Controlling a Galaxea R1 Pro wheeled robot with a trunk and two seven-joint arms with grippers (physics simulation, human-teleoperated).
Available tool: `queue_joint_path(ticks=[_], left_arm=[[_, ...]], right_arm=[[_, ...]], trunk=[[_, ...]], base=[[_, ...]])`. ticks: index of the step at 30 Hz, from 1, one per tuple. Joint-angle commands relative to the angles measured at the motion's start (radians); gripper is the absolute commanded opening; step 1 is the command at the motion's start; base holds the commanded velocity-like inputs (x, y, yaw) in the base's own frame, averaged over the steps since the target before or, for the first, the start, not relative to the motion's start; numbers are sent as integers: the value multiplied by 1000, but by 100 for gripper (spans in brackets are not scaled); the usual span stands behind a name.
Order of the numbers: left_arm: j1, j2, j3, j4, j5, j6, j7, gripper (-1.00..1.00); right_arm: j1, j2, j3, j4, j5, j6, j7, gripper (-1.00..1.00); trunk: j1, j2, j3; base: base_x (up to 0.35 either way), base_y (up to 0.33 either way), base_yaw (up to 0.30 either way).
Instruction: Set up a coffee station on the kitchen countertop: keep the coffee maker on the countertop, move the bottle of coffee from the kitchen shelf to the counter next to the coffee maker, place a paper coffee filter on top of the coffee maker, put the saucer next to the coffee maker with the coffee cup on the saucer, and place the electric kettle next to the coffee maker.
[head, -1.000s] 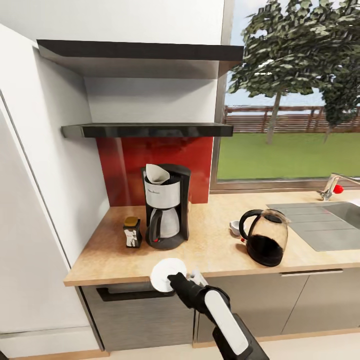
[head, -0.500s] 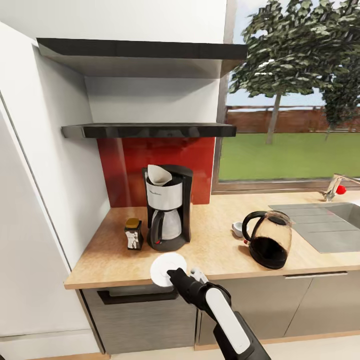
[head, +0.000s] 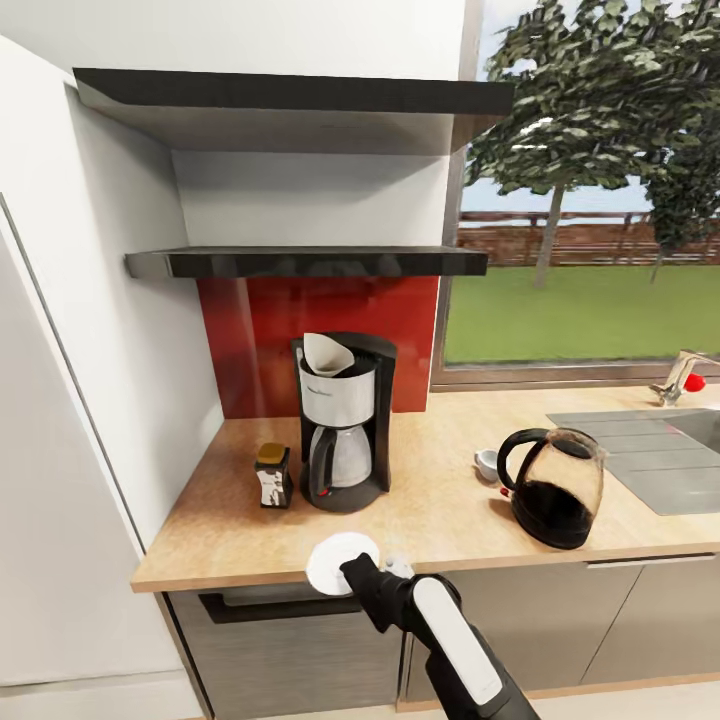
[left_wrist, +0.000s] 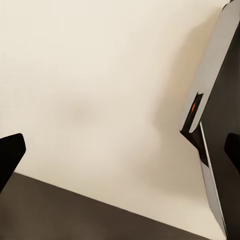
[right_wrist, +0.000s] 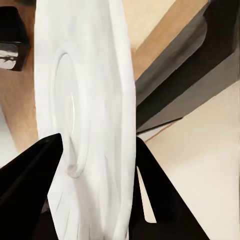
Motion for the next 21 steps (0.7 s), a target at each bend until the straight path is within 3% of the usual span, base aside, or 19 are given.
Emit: queue_joint_path(ticks=[1,14,21], left_arm=[[2,0,2,-4,7,5,3,100],[2,1,2,-4,8,6,4,100],[2,0,2,-5,8,8,4,100]], right_arm=[[0,0,1,8,-4,-4,-7,-100],[0,0,0,38,-5,-17,-6,-100],[0,0,0,38,-5,-16,-6,-100]], trunk=[[0,-1,0],[0,-1,0],[0,-1,0]], base=[[0,0,0],[0,129,0],[224,89,0]])
